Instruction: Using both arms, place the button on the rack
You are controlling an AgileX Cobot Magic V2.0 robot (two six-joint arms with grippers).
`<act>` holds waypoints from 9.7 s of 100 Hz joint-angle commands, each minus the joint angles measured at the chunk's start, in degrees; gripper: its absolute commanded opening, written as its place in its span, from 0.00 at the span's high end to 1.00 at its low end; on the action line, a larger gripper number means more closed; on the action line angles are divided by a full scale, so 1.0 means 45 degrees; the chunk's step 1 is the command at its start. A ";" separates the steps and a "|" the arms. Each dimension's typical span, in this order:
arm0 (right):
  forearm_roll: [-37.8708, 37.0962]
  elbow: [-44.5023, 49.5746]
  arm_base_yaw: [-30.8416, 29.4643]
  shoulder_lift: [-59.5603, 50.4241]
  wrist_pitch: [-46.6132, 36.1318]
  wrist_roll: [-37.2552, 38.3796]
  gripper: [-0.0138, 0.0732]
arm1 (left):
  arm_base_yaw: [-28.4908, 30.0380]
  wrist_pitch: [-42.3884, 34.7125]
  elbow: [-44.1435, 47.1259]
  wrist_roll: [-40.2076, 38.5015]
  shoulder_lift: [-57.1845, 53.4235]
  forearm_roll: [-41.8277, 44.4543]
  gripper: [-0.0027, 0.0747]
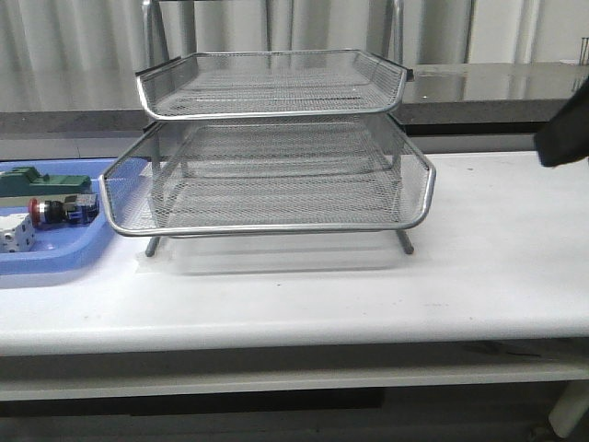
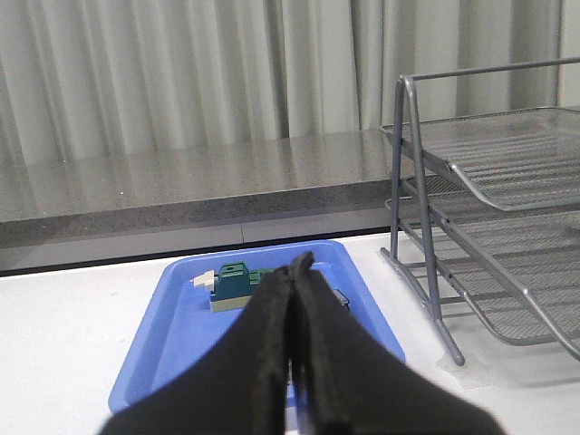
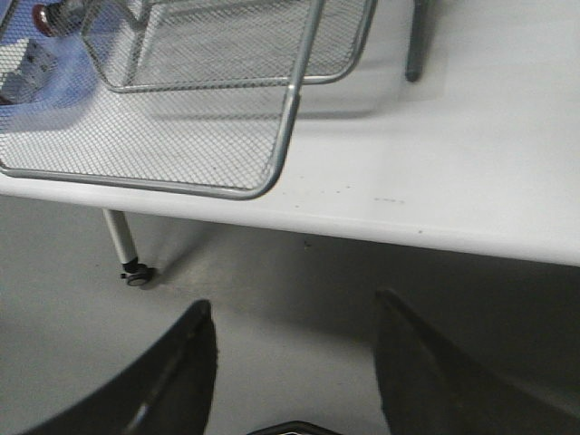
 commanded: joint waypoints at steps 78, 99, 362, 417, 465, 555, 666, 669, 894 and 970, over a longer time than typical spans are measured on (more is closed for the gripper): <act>-0.9444 -0.0317 -0.0006 -0.7153 0.3977 0.6879 0.38 | 0.0040 -0.0988 0.0721 -0.0101 -0.0416 -0.0131 0.99; -0.9502 -0.0363 -0.0006 -0.7566 0.3961 0.6879 0.41 | 0.0040 -0.0988 0.0721 -0.0101 -0.0416 -0.0131 0.99; -0.9502 -0.1014 -0.0006 -0.7566 0.3748 0.6879 0.92 | 0.1200 0.6634 -1.2749 0.0234 1.4021 -0.1381 0.99; -0.9502 -0.1014 -0.0006 -0.7566 0.3748 0.6879 0.92 | 0.1200 1.1527 -1.7770 0.5704 1.9420 -0.3286 0.94; -0.9502 -0.1014 -0.0006 -0.7566 0.3748 0.6879 0.92 | 0.0969 1.1430 -1.8153 0.8829 1.9879 -0.3306 0.34; -0.9502 -0.1014 -0.0006 -0.7566 0.3748 0.6879 0.92 | 0.0313 1.1327 -2.3149 0.9657 2.5743 -0.2012 0.34; -0.9502 -0.1014 -0.0006 -0.7566 0.3748 0.6879 0.92 | 0.0313 1.1051 -2.5037 0.9757 2.9047 -0.1101 0.34; -0.9502 -0.1014 -0.0006 -0.7566 0.3748 0.6879 0.92 | 0.0313 1.1051 -2.5037 0.9757 2.9108 -0.1101 0.34; -0.9502 -0.1014 -0.0006 -0.7566 0.3748 0.6879 0.92 | -0.1237 1.6189 -2.5822 0.7828 2.1899 -0.1880 0.99; -0.9502 -0.1014 -0.0006 -0.7566 0.3748 0.6879 0.92 | -0.6338 1.6114 -2.3163 0.7828 2.2399 -0.3257 0.99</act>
